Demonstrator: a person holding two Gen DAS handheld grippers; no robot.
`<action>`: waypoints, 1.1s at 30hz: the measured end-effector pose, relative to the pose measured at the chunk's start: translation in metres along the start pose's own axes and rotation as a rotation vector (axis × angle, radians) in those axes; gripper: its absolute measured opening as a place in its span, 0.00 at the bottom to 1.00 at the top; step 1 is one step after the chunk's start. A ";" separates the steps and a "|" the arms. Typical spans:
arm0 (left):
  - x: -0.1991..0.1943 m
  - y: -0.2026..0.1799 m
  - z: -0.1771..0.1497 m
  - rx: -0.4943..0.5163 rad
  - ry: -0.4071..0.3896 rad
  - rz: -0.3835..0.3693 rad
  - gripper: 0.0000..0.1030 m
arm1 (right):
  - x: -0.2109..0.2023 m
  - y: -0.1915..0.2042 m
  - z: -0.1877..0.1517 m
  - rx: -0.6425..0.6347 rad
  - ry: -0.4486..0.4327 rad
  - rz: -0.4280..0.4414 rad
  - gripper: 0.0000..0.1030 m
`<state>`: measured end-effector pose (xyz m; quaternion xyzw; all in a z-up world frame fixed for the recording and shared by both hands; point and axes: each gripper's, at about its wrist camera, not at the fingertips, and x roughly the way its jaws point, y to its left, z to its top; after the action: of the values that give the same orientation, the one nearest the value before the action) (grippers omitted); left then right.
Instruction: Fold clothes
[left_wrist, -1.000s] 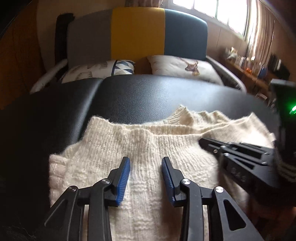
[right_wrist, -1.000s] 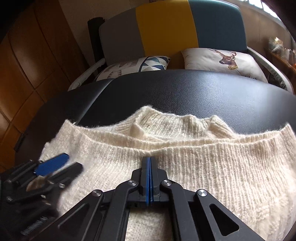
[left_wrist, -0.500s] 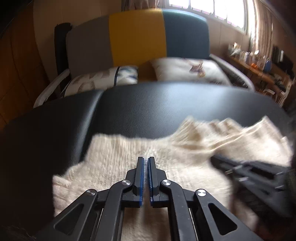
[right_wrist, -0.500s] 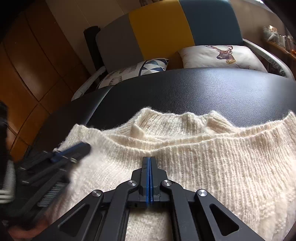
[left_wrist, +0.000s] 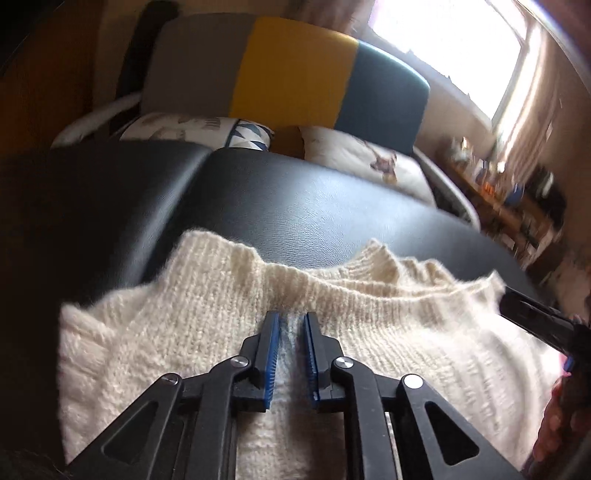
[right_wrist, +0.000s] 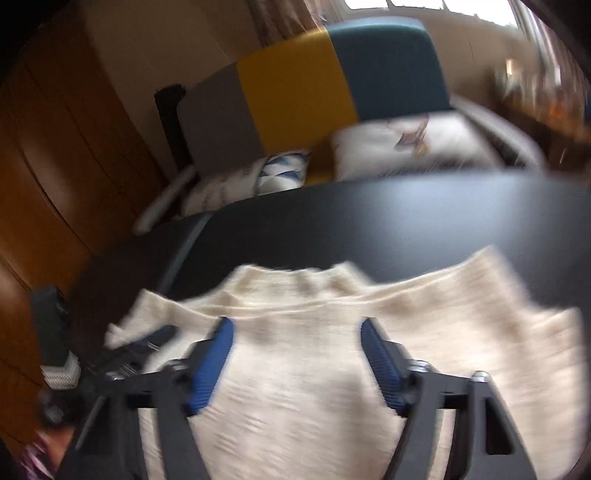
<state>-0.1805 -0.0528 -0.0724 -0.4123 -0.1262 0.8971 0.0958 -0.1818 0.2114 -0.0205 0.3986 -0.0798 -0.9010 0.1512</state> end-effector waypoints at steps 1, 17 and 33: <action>-0.001 0.003 -0.001 -0.017 -0.003 -0.012 0.12 | -0.002 0.002 0.000 -0.043 0.019 -0.009 0.62; -0.001 0.009 -0.003 -0.052 -0.020 -0.052 0.13 | 0.063 0.033 0.000 -0.206 0.134 -0.199 0.05; -0.027 -0.027 -0.004 0.019 -0.058 0.032 0.18 | 0.010 -0.055 0.000 -0.016 0.045 -0.178 0.13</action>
<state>-0.1585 -0.0340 -0.0476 -0.3872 -0.1137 0.9113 0.0815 -0.1994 0.2602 -0.0417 0.4231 -0.0336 -0.9023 0.0755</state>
